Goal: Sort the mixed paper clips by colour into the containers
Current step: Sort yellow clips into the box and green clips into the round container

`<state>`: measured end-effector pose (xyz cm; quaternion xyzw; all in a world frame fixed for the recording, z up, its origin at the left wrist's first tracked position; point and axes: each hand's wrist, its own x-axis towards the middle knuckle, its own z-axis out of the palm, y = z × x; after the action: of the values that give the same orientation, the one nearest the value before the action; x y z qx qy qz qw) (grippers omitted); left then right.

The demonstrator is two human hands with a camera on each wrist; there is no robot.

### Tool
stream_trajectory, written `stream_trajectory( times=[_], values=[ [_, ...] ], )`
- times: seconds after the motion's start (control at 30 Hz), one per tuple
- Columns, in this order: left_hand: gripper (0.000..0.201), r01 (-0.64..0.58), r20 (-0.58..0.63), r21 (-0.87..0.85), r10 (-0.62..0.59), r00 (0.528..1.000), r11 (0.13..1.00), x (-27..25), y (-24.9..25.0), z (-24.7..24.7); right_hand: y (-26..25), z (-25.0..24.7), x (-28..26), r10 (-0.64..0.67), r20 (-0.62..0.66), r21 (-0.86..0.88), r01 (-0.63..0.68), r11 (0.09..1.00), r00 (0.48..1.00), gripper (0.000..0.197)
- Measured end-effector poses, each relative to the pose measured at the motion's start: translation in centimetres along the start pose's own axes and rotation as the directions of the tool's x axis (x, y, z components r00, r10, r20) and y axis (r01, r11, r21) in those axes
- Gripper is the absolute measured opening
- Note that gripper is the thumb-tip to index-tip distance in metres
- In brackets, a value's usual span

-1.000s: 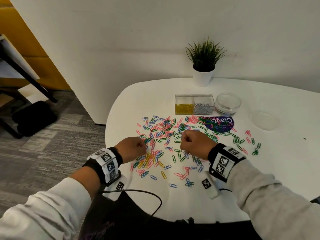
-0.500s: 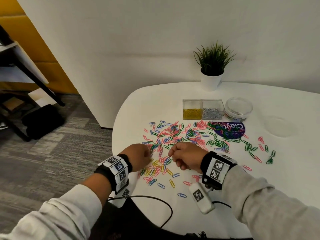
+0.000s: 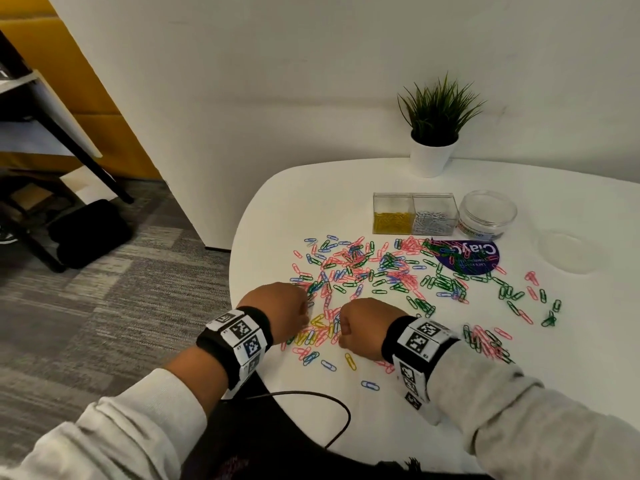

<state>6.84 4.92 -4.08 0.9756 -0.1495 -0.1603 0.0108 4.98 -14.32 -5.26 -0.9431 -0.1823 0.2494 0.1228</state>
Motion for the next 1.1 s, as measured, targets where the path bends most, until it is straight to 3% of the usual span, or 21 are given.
stream_trajectory(
  times=[0.13,0.23,0.27,0.33,0.37,0.4,0.43,0.5,0.57,0.63,0.7,0.77,0.83,0.9,1.0,1.1],
  values=[
    [0.018,-0.042,0.010,-0.076,0.043,0.999,0.996,0.0,-0.4,0.4,0.2,-0.2,-0.3,-0.003,0.012,0.025,0.003,1.000,1.000,0.023],
    [0.018,0.039,0.000,-0.392,-0.042,0.999,0.919,0.5,-1.8,0.2,1.0,-1.2,-0.6,0.011,-0.034,0.264,-0.001,0.965,0.999,0.017],
    [0.018,0.110,0.045,-0.596,-0.104,0.994,0.796,0.6,-2.4,0.2,1.3,-1.5,-0.7,0.037,-0.043,0.394,-0.017,0.919,0.998,0.013],
    [0.015,0.250,0.211,-0.916,-0.153,0.965,0.314,0.4,-3.2,0.0,1.8,-2.1,-0.6,0.102,-0.017,0.679,-0.063,0.731,0.995,0.009],
    [0.014,0.279,0.265,-0.955,-0.133,0.955,0.097,0.0,-3.4,-0.1,1.9,-2.2,-0.6,0.127,0.005,0.800,-0.080,0.595,0.992,0.008],
    [0.013,0.287,0.288,-0.958,-0.111,0.951,-0.025,-0.3,-3.6,-0.2,2.0,-2.3,-0.6,0.143,0.022,0.889,-0.085,0.450,0.989,0.011],
    [0.013,0.289,0.297,-0.953,-0.093,0.950,-0.092,-0.5,-3.7,-0.2,2.0,-2.4,-0.5,0.150,0.042,0.947,-0.088,0.309,0.988,0.014],
    [0.012,0.290,0.301,-0.947,-0.067,0.951,-0.136,-0.8,-3.6,-0.3,2.1,-2.7,-0.4,0.135,0.079,0.990,-0.094,0.105,0.988,0.019],
    [0.007,0.292,0.302,-0.945,-0.051,0.952,-0.145,-0.8,-3.8,-0.3,1.9,-2.9,-0.1,0.128,0.099,0.994,-0.103,0.025,0.987,0.018],
    [0.008,0.281,0.291,-0.947,-0.047,0.955,-0.158,-0.7,-4.0,-0.1,1.6,-3.0,0.3,0.157,0.099,0.991,-0.111,0.072,0.983,0.010],
    [0.017,0.271,0.283,-0.946,-0.047,0.958,-0.177,-0.5,-4.3,0.0,1.2,-2.9,1.0,0.176,0.077,0.967,-0.116,0.226,0.981,0.005],
    [0.022,0.276,0.290,-0.939,-0.046,0.956,-0.205,-0.5,-4.3,0.1,0.7,-2.9,1.8,0.151,0.025,0.874,-0.095,0.477,0.988,0.014],
    [0.025,0.292,0.319,-0.926,-0.084,0.944,-0.239,-0.4,-4.2,0.1,-0.1,-3.0,2.6,0.076,-0.057,0.640,-0.022,0.768,0.995,0.022],
    [0.024,0.321,0.358,-0.915,-0.124,0.926,-0.246,-0.3,-4.1,0.0,-1.1,-2.9,3.0,-0.031,-0.077,0.371,0.058,0.927,0.997,0.021],
    [0.015,0.351,0.367,-0.929,-0.151,0.918,-0.119,-0.2,-3.8,-0.2,-1.8,-2.6,3.5,-0.122,-0.037,0.087,0.125,0.988,0.992,0.020],
    [0.007,0.338,0.319,-0.936,-0.167,0.933,0.097,-0.1,-3.3,0.0,-1.7,-2.4,4.1,-0.145,-0.040,0.059,0.147,0.987,0.989,0.012]
  ],
)
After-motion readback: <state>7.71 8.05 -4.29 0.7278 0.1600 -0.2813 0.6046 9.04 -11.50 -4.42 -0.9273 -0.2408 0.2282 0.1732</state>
